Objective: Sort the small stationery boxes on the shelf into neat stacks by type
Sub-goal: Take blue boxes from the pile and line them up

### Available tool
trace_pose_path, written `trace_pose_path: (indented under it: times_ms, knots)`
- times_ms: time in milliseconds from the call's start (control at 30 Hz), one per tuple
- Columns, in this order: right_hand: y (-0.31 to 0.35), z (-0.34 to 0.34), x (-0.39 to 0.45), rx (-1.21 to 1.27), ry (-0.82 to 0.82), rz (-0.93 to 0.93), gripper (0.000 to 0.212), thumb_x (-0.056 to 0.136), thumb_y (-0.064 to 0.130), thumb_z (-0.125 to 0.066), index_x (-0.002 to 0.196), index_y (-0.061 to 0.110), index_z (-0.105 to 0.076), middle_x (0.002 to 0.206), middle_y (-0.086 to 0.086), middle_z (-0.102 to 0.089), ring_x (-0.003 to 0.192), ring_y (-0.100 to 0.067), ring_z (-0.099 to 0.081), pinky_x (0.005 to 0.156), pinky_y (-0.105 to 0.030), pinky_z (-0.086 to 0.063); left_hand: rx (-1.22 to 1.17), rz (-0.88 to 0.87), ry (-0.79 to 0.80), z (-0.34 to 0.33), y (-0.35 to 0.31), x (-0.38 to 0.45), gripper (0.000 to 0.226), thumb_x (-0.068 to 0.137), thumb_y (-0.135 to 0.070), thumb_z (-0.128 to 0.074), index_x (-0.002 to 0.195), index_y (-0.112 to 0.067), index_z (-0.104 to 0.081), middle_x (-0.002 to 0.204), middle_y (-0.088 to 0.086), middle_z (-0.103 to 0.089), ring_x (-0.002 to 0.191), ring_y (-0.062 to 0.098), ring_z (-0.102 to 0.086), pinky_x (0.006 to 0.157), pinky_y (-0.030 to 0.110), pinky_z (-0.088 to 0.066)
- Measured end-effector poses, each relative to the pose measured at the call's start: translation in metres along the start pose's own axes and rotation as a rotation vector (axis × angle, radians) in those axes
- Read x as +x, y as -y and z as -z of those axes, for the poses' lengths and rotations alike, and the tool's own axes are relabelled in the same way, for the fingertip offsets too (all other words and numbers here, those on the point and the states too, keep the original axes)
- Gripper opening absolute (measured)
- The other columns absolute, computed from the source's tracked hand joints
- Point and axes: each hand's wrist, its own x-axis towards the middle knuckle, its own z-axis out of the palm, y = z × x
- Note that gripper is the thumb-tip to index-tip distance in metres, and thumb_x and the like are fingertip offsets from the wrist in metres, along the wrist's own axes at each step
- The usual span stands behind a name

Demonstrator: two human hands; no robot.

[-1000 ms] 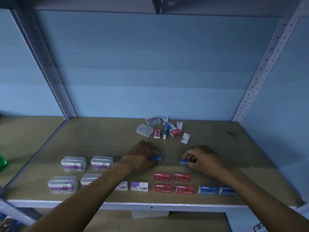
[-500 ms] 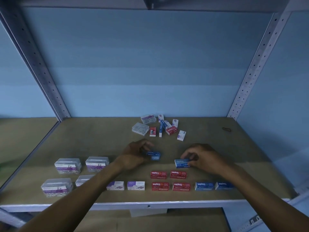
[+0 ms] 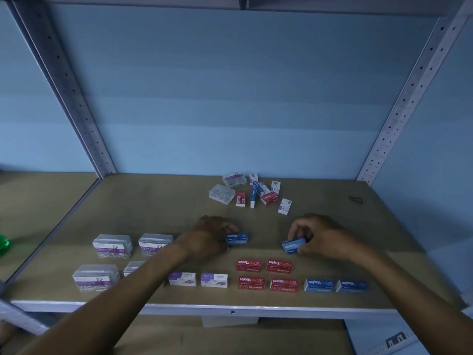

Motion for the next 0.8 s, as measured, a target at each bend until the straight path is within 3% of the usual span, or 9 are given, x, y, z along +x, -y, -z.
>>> trace_pose_path:
  times_ms: [100, 167, 233, 300, 400, 567, 800]
  knots:
    - [-0.004, 0.015, 0.004, -0.059, 0.03, 0.019, 0.039, 0.078, 0.003, -0.075, 0.086, 0.041, -0.077, 0.095, 0.012, -0.071, 0.083, -0.003, -0.063, 0.069, -0.017, -0.052, -0.002, 0.025, 0.004, 0.002, -0.005, -0.001, 0.044, 0.082, -0.021, -0.077, 0.123, -0.028, -0.063, 0.121, -0.011, -0.063, 0.106, 0.005, -0.055, 0.089, 0.017, -0.043]
    - [-0.006, 0.019, 0.009, -0.147, 0.067, 0.016, 0.05, 0.083, -0.001, -0.068, 0.108, 0.042, -0.075, 0.107, 0.016, -0.071, 0.084, 0.006, -0.061, 0.069, -0.007, -0.045, 0.0, 0.021, -0.001, 0.0, -0.005, -0.002, 0.043, 0.082, -0.025, -0.076, 0.123, -0.029, -0.063, 0.121, -0.012, -0.062, 0.105, 0.004, -0.054, 0.088, 0.016, -0.042]
    - [-0.005, 0.013, 0.017, -0.199, 0.104, 0.008, 0.056, 0.085, -0.001, -0.067, 0.127, 0.036, -0.067, 0.101, 0.02, -0.069, 0.081, 0.008, -0.059, 0.068, -0.005, -0.042, -0.008, -0.001, -0.013, -0.002, -0.005, -0.002, 0.039, 0.083, -0.028, -0.076, 0.12, -0.031, -0.064, 0.12, -0.012, -0.063, 0.104, 0.003, -0.056, 0.085, 0.013, -0.042]
    - [0.0, 0.0, 0.022, -0.176, 0.126, 0.001, 0.058, 0.086, 0.006, -0.072, 0.134, 0.037, -0.061, 0.089, 0.025, -0.062, 0.081, 0.004, -0.06, 0.072, -0.011, -0.047, -0.002, -0.021, -0.037, -0.005, -0.004, 0.0, 0.034, 0.083, -0.03, -0.075, 0.115, -0.035, -0.065, 0.117, -0.014, -0.064, 0.099, -0.002, -0.056, 0.078, 0.007, -0.039]
    - [0.003, -0.016, 0.027, -0.14, 0.121, 0.018, 0.049, 0.087, 0.016, -0.076, 0.129, 0.037, -0.063, 0.09, 0.023, -0.067, 0.082, 0.003, -0.064, 0.08, -0.021, -0.055, 0.097, -0.037, -0.068, -0.01, -0.004, 0.002, 0.029, 0.086, -0.035, -0.07, 0.115, -0.038, -0.065, 0.119, -0.016, -0.063, 0.094, -0.005, -0.051, 0.077, 0.006, -0.037]
    - [-0.001, -0.022, 0.019, -0.166, 0.062, 0.034, 0.019, 0.085, 0.028, -0.078, 0.1, 0.038, -0.074, 0.077, 0.028, -0.063, 0.076, 0.007, -0.063, 0.067, -0.013, -0.048, 0.194, -0.036, -0.089, -0.011, -0.008, 0.005, 0.021, 0.089, -0.039, -0.066, 0.11, -0.036, -0.066, 0.118, -0.011, -0.063, 0.102, 0.005, -0.052, 0.089, 0.023, -0.049]
    - [-0.019, -0.009, -0.009, -0.121, -0.046, 0.047, 0.016, 0.088, 0.028, -0.076, 0.103, 0.031, -0.078, 0.101, 0.015, -0.075, 0.082, 0.004, -0.064, 0.073, -0.011, -0.05, 0.265, -0.166, -0.123, -0.016, -0.029, 0.007, 0.024, 0.093, -0.041, -0.058, 0.114, -0.032, -0.067, 0.116, -0.008, -0.065, 0.102, 0.011, -0.055, 0.089, 0.028, -0.05]
